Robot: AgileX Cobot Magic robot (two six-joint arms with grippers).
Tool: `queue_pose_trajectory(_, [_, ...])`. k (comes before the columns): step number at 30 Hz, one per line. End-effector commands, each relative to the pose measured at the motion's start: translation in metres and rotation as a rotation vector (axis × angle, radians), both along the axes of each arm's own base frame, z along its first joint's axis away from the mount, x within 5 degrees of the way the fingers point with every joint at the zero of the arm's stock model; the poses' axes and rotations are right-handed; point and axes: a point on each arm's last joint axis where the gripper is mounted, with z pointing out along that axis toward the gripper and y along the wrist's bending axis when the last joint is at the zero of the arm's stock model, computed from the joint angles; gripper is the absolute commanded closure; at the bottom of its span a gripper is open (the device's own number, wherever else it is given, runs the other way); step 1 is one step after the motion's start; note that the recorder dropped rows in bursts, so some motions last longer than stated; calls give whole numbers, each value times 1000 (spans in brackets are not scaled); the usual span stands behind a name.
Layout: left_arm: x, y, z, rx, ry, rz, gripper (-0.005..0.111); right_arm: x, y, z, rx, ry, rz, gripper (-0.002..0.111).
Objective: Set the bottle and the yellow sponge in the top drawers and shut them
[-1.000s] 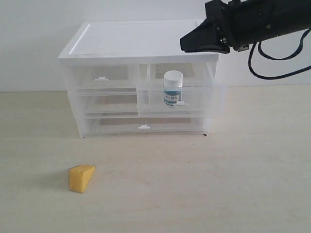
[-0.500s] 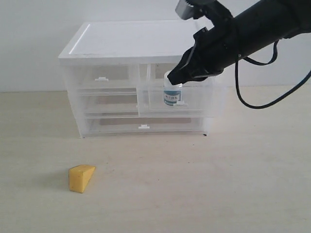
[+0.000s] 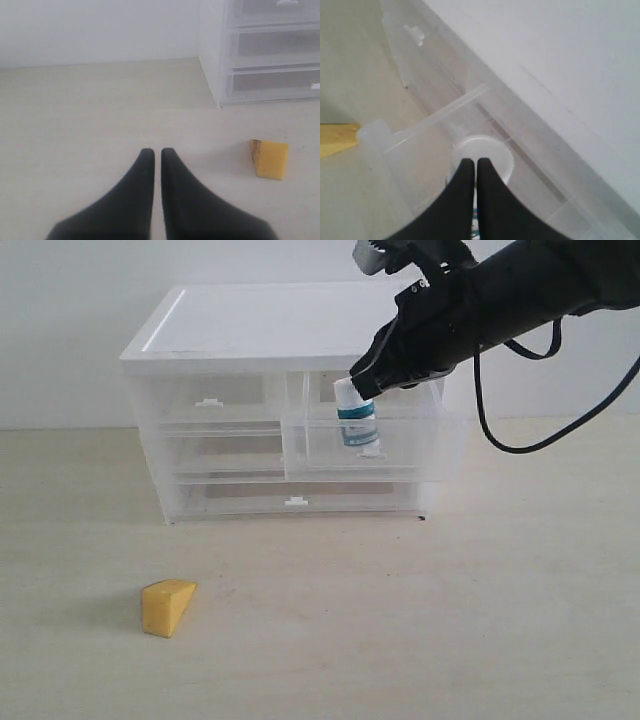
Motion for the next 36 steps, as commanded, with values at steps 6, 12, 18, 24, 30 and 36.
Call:
queue_pose_trajectory(6, [0, 0, 0, -6, -14, -1, 102, 2, -1, 9, 40, 4, -54, 108])
queue_pose_trajectory(12, [0, 0, 0, -6, -14, -1, 102, -2, 3, 25, 71, 62, -14, 108])
queue_pose_trajectory(18, [0, 0, 0, -6, -14, -1, 102, -1, -4, 19, -34, 65, -38, 108])
queue_pose_trajectory(24, [0, 0, 0, -6, -14, -1, 102, 3, -3, 5, -63, 112, -29, 108])
queue_pose_trajectory(30, [0, 0, 0, -6, -14, -1, 102, 10, -25, -2, -237, 105, -153, 108])
queue_pose_trajectory(36, [0, 0, 0, -6, -14, -1, 102, 5, -45, 16, -218, 107, -233, 108])
